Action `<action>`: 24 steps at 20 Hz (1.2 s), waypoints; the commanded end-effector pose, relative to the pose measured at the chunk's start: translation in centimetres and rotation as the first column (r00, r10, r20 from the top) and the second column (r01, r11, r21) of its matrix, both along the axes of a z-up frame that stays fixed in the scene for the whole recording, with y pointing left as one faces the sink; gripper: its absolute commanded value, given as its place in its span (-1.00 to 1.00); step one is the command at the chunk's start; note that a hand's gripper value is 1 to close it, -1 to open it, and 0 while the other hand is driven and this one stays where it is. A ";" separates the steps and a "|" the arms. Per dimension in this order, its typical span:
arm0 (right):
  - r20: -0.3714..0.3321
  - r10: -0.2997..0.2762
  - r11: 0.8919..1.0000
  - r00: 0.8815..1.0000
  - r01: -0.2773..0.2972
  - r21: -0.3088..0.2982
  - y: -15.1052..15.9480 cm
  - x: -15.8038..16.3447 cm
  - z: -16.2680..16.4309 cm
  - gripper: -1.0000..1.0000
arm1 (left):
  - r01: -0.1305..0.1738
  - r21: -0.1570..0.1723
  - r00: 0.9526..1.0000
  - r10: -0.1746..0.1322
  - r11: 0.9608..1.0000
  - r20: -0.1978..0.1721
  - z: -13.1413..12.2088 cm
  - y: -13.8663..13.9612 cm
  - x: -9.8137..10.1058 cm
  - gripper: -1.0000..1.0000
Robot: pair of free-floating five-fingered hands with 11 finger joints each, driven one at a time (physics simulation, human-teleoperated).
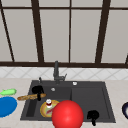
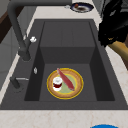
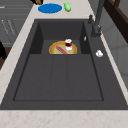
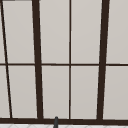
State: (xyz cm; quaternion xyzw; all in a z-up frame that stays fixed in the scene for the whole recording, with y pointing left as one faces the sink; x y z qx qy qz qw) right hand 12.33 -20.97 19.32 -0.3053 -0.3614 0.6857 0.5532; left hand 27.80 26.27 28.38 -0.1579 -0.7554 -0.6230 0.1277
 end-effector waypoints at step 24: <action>0.000 0.000 1.000 1.000 0.000 0.000 0.0 0.0 0.0 0.00 | 0.053 -0.028 0.999 -0.053 0.998 -0.002 -3.1 17.6 0.4 1.00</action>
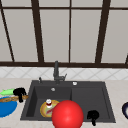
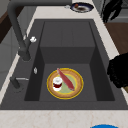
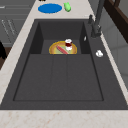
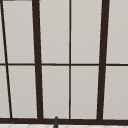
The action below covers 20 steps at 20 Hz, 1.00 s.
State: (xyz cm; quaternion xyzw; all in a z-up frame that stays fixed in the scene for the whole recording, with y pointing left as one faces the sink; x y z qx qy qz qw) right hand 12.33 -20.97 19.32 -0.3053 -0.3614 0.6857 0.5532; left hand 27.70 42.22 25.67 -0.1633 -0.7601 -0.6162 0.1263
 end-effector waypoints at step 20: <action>0.000 0.000 1.000 1.000 0.000 0.000 0.0 0.0 0.0 0.00 | 0.039 -0.016 0.999 -0.040 0.999 -0.034 -10.8 14.1 1.5 1.00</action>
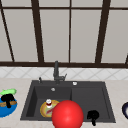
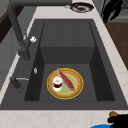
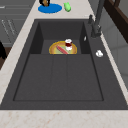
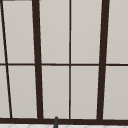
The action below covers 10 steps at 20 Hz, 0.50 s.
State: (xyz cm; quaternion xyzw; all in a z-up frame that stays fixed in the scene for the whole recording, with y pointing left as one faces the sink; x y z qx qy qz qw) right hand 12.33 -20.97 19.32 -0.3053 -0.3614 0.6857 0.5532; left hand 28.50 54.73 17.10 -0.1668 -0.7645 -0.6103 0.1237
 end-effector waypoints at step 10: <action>0.000 0.000 1.000 1.000 0.000 0.000 0.0 0.0 0.0 0.00 | 0.011 -0.001 1.000 -0.011 1.000 -0.003 -5.2 4.6 2.8 1.00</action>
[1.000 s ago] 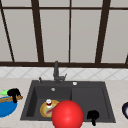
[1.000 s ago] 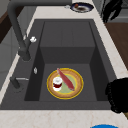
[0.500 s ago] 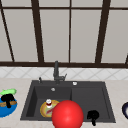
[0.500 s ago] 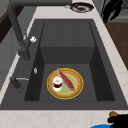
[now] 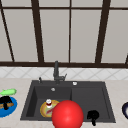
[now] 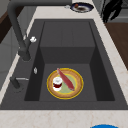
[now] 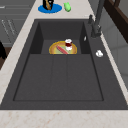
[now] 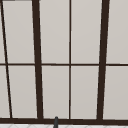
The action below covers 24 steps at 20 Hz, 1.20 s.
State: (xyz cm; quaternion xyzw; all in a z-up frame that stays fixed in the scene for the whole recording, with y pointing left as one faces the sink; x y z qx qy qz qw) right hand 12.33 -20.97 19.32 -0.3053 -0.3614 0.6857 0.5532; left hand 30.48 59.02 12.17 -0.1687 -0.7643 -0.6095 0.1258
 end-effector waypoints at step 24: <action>0.000 0.000 1.000 1.000 0.000 0.000 0.0 0.0 0.0 0.00 | 0.037 0.021 0.987 -0.034 0.999 -0.160 5.6 -2.6 4.4 -1.00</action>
